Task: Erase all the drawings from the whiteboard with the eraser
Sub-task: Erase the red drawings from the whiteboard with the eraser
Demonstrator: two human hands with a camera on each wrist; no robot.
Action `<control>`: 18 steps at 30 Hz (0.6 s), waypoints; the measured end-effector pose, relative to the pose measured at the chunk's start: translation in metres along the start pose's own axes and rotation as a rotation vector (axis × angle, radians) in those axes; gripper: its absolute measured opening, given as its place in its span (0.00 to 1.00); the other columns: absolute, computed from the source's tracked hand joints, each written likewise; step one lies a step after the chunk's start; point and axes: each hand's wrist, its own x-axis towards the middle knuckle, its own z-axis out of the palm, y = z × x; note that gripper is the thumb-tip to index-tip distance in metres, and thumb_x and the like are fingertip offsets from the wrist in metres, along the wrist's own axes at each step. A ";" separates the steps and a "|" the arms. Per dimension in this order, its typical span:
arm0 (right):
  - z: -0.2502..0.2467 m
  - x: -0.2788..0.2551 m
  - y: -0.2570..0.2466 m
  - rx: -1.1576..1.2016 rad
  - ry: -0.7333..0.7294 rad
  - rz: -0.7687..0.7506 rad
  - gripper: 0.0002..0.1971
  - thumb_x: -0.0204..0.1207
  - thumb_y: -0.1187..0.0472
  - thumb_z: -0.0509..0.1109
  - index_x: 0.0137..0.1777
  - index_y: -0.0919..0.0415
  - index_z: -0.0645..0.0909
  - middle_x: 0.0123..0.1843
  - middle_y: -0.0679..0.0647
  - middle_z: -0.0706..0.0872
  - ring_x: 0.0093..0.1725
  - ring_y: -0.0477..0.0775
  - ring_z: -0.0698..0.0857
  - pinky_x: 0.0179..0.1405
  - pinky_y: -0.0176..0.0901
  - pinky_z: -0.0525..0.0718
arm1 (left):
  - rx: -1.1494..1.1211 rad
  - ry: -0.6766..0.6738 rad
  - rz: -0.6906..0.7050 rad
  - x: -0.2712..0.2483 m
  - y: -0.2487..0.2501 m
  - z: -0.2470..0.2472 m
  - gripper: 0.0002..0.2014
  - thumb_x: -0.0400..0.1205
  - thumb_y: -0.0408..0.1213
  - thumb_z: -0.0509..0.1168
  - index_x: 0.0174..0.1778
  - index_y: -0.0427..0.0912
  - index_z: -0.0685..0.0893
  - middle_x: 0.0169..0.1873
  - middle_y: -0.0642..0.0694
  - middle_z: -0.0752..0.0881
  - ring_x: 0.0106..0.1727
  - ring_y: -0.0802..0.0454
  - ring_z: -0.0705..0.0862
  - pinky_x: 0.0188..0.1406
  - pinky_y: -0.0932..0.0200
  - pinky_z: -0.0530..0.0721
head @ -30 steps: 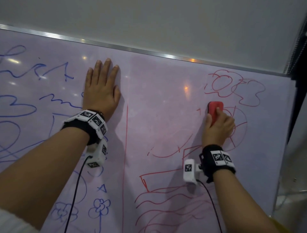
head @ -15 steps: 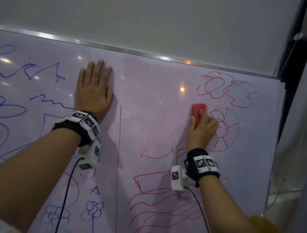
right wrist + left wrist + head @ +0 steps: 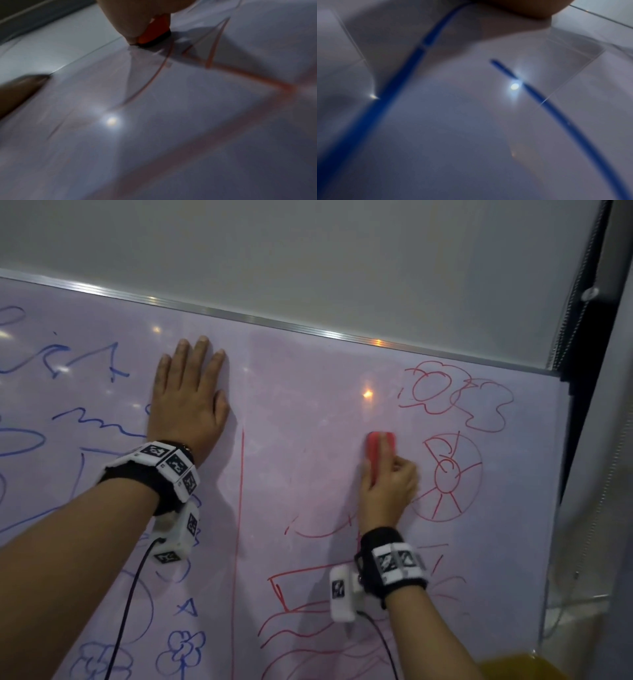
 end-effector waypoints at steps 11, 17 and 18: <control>0.021 -0.010 -0.064 0.100 -0.084 -0.746 0.27 0.68 0.62 0.77 0.67 0.42 0.78 0.53 0.57 0.82 0.47 0.58 0.71 0.44 0.51 0.67 | -0.004 -0.038 0.010 -0.001 -0.003 -0.002 0.28 0.81 0.41 0.46 0.79 0.38 0.64 0.79 0.36 0.62 0.80 0.36 0.59 0.79 0.47 0.46; 0.022 -0.035 -0.065 0.161 -0.156 -1.149 0.18 0.76 0.59 0.70 0.66 0.46 0.80 0.58 0.62 0.82 0.54 0.62 0.76 0.49 0.53 0.73 | -0.008 -0.046 0.019 0.001 -0.005 -0.001 0.28 0.81 0.39 0.47 0.79 0.38 0.64 0.79 0.36 0.63 0.79 0.36 0.60 0.78 0.45 0.48; 0.020 -0.039 -0.054 0.118 -0.211 -1.315 0.20 0.78 0.61 0.66 0.69 0.46 0.78 0.60 0.62 0.80 0.55 0.62 0.76 0.48 0.54 0.73 | -0.008 -0.040 0.024 0.000 -0.006 0.000 0.28 0.80 0.38 0.47 0.78 0.38 0.65 0.78 0.36 0.64 0.79 0.36 0.61 0.78 0.45 0.49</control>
